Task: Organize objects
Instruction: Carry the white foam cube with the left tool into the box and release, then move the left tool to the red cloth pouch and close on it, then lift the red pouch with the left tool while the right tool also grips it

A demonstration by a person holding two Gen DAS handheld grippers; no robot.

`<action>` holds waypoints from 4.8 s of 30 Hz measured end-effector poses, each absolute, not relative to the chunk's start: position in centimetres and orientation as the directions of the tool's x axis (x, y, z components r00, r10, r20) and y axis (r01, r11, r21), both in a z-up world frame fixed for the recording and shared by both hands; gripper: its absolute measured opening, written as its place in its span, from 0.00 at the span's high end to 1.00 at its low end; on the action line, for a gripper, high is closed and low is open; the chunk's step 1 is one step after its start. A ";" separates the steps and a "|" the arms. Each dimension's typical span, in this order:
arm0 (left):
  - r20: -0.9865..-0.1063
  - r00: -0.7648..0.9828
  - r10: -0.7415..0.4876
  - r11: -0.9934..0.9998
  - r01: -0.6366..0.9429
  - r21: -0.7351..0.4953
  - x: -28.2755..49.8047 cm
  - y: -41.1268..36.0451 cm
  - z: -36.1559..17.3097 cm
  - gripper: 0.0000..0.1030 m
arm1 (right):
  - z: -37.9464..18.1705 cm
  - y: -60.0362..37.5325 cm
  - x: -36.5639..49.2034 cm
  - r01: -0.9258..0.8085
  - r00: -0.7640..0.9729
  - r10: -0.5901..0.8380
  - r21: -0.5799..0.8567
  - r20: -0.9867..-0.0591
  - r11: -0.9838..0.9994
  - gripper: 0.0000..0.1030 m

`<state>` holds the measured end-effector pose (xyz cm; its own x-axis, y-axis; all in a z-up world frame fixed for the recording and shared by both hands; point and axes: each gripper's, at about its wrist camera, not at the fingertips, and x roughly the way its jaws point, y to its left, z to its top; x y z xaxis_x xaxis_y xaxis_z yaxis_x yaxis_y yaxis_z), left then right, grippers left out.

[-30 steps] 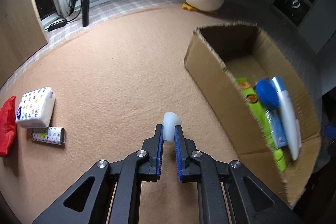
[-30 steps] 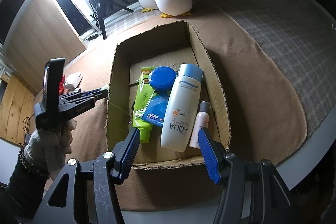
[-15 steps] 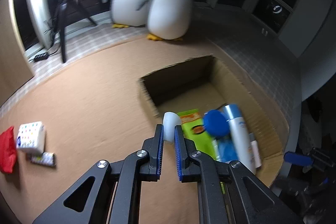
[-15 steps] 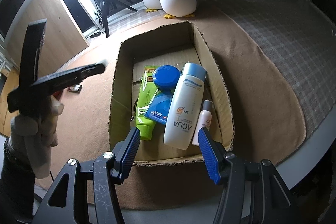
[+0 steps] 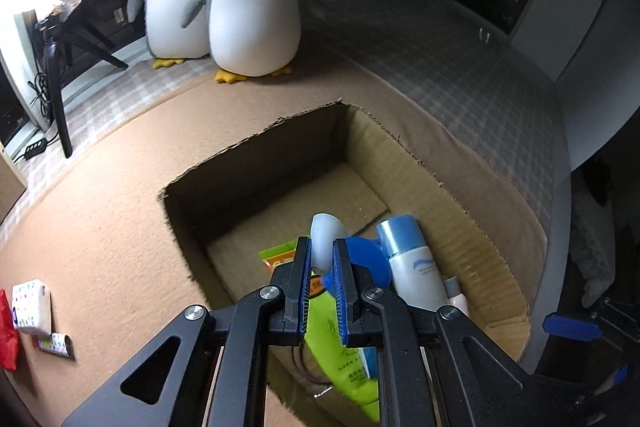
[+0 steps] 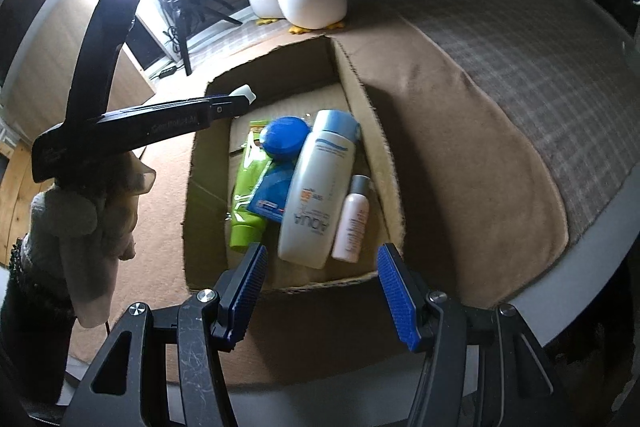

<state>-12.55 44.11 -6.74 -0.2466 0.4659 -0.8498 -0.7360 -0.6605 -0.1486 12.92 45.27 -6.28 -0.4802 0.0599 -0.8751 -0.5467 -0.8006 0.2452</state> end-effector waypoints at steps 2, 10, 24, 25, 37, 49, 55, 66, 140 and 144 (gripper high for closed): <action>-0.855 -0.225 0.468 -0.651 -0.742 -0.160 -12.6 44.5 -7.0 0.68 | -6.4 45.5 13.2 -0.552 -0.479 0.061 0.247 -0.876 -0.796 0.48; -0.857 -0.235 0.459 -0.666 -0.729 -0.157 -13.1 44.9 -7.5 0.11 | -6.6 46.0 13.5 -0.555 -0.480 0.049 0.259 -0.876 -0.791 0.48; -0.847 -0.267 0.461 -0.696 -0.700 -0.158 -13.3 42.0 -6.5 0.11 | -6.4 45.4 12.4 -0.543 -0.480 0.041 0.259 -0.876 -0.799 0.48; -0.844 -0.272 0.462 -0.701 -0.695 -0.159 -13.3 41.4 -6.2 0.11 | -6.3 45.3 12.3 -0.541 -0.481 0.040 0.261 -0.876 -0.800 0.48; -0.835 -0.350 0.424 -0.790 -0.595 -0.152 -13.2 30.9 -4.3 0.11 | -4.9 42.2 8.6 -0.471 -0.506 0.009 0.268 -0.863 -0.841 0.48; -0.843 -0.446 0.302 -0.916 -0.381 -0.127 -14.5 14.7 -3.7 0.11 | -4.3 37.1 1.5 -0.341 -0.520 -0.075 0.287 -0.851 -0.895 0.46; -0.848 -0.474 0.238 -0.957 -0.263 -0.122 -15.7 7.5 -3.9 0.11 | -4.9 34.4 -2.6 -0.284 -0.506 -0.132 0.309 -0.852 -0.908 0.45; -0.864 -0.478 0.162 -0.987 -0.058 -0.153 -24.9 -2.0 -4.3 0.12 | -5.4 29.2 -6.2 -0.220 -0.477 -0.180 0.315 -0.861 -0.923 0.46; -0.877 -0.307 0.371 -0.923 -0.227 -0.311 -3.3 2.9 -11.0 0.15 | -11.1 20.9 -7.1 0.042 -0.253 -0.401 0.404 -0.881 -0.914 0.39; -0.875 -0.302 0.379 -0.921 -0.220 -0.323 -3.2 2.9 -11.2 0.14 | -12.1 19.4 -7.9 0.077 -0.205 -0.420 0.413 -0.884 -0.908 0.39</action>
<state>-3.18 2.88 -11.19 -0.3024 0.3790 -0.8746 -0.2202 -0.9205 -0.3227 -7.86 19.45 -12.12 -0.2053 -0.4195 -0.8842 0.0772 -0.9076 0.4127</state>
